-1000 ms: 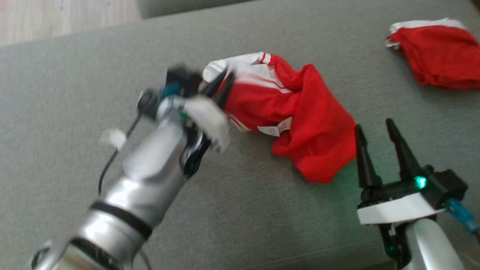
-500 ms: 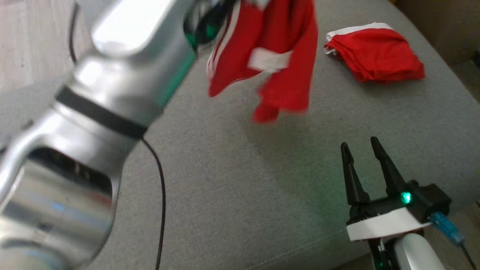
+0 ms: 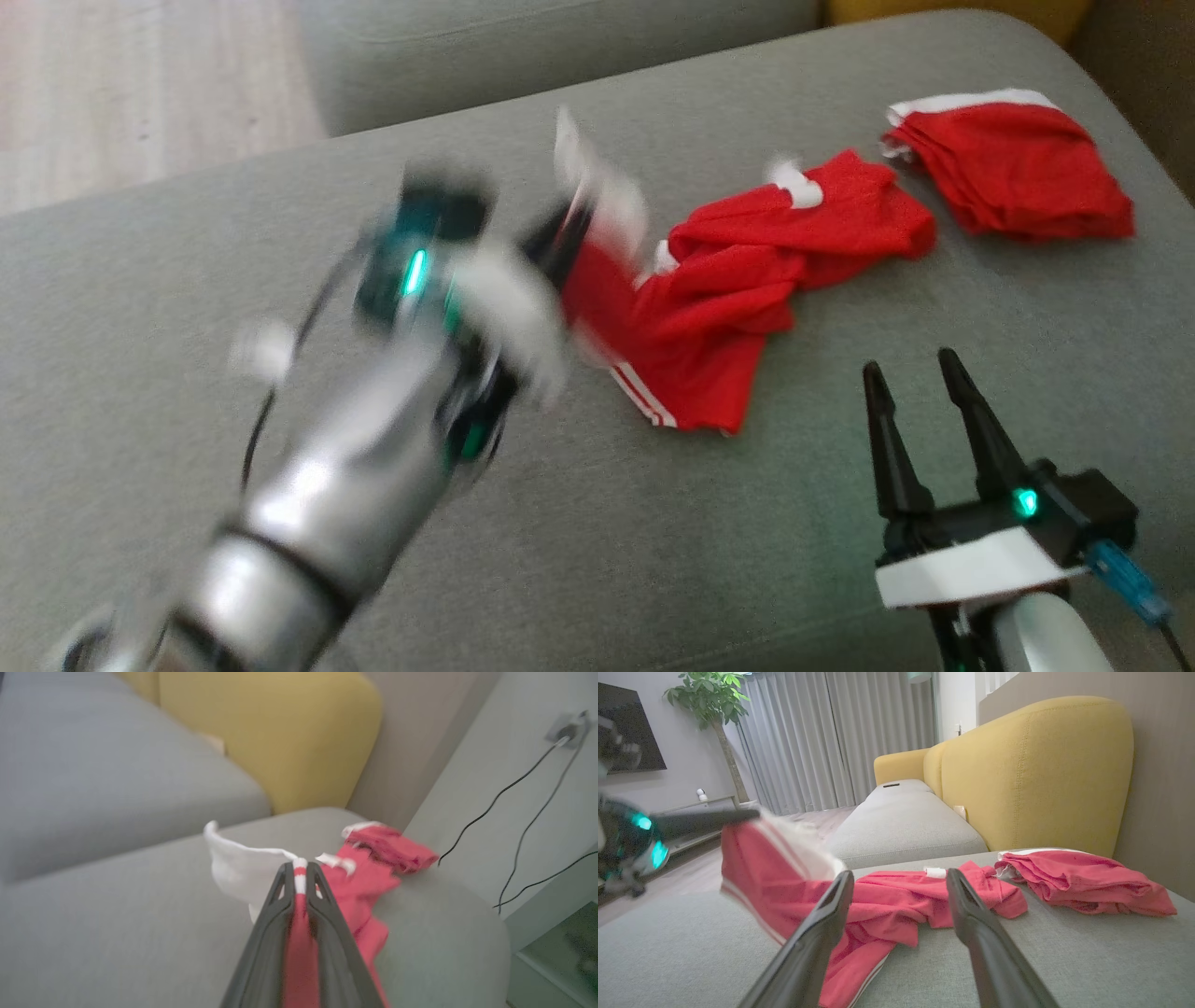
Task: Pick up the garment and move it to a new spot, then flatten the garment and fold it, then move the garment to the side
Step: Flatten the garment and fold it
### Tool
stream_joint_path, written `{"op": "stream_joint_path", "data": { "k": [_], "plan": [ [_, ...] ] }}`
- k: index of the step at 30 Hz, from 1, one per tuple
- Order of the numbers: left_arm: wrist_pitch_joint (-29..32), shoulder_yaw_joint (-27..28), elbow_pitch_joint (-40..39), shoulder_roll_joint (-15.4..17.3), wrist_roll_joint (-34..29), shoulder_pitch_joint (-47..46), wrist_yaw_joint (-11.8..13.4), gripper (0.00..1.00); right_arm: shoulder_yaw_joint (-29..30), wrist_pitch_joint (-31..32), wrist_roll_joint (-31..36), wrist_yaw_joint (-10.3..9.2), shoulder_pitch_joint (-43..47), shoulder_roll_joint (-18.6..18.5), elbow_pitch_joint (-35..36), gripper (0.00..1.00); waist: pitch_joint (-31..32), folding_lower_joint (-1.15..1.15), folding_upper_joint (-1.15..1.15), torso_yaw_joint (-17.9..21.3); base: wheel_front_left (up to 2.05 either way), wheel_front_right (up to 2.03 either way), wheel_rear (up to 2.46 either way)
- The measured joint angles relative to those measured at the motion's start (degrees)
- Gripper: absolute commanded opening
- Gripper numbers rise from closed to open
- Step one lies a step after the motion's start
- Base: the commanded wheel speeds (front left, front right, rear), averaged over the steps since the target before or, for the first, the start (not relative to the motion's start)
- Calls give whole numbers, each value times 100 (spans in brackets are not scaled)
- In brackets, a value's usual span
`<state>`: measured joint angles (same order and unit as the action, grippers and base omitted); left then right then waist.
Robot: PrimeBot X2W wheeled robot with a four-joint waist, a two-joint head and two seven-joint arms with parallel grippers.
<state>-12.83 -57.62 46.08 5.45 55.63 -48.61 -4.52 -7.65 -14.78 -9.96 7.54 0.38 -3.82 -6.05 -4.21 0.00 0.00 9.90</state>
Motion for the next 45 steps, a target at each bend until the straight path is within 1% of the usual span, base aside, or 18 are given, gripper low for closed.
{"op": "stream_joint_path", "data": {
  "k": [1,6,10,13,16,17,18,21,25,26,27,30,34,38,41,44,45],
  "plan": [
    [-43,-24,-75,135,-5,315,10,0,30,-1,7,0,51,-12,14,100,11,0,0,-59,0,0,0],
    [-122,-1,-748,728,-101,1507,375,0,181,-1,46,0,274,-85,57,100,64,0,0,-383,0,0,0],
    [-140,154,-1462,1087,-214,2273,666,0,212,-1,46,0,351,-151,76,100,105,0,0,-634,0,0,0],
    [-140,146,-1840,1118,-302,2802,793,0,215,0,46,0,412,-194,79,100,125,0,0,-814,0,0,0],
    [-140,81,-1926,1038,-301,3270,922,0,186,-1,47,0,416,-219,80,100,150,0,0,-957,0,0,0],
    [-140,81,-1935,1020,-302,3393,980,64,171,0,47,0,416,-226,80,100,156,0,0,-992,0,0,0],
    [-140,112,-1969,1006,-313,3480,1072,100,155,-1,47,0,416,-234,80,100,160,0,0,-1020,0,0,0],
    [-140,501,-2234,958,-511,3579,1359,100,121,-1,55,0,416,-243,82,100,165,0,0,-1054,0,0,0],
    [-141,978,-2510,962,-1043,3554,1719,100,100,0,55,0,416,-271,85,100,148,0,0,-1030,0,0,0],
    [-141,1021,-2482,976,-1149,3551,1786,100,94,-1,55,0,416,-282,85,100,136,0,0,-1020,0,0,0],
    [-141,1021,-2482,976,-1149,3551,1786,100,94,-1,55,0,416,-282,85,100,136,0,0,-1020,0,0,0],
    [-137,992,-2101,992,-1402,3436,1949,100,44,0,53,0,416,-327,82,100,73,0,0,-982,0,0,0],
    [-110,934,-1491,951,-1595,2907,1957,100,-19,-1,38,0,380,-393,85,100,-64,0,0,-900,0,0,0],
    [-109,936,-935,770,-1658,2355,1808,100,-48,-1,35,0,338,-432,96,100,-262,0,0,-809,0,0,0],
    [-113,921,-568,625,-1683,2152,1703,100,-45,-1,-2,0,252,-477,97,100,-416,0,0,-749,0,0,0],
    [-114,825,-115,559,-1780,2024,1704,100,-40,0,-15,0,121,-537,102,100,-543,0,0,-692,0,0,0],
    [-142,817,-12,544,-1829,1980,1684,69,-41,0,-15,0,95,-559,105,100,-572,0,0,-671,0,0,0]
  ]
}}
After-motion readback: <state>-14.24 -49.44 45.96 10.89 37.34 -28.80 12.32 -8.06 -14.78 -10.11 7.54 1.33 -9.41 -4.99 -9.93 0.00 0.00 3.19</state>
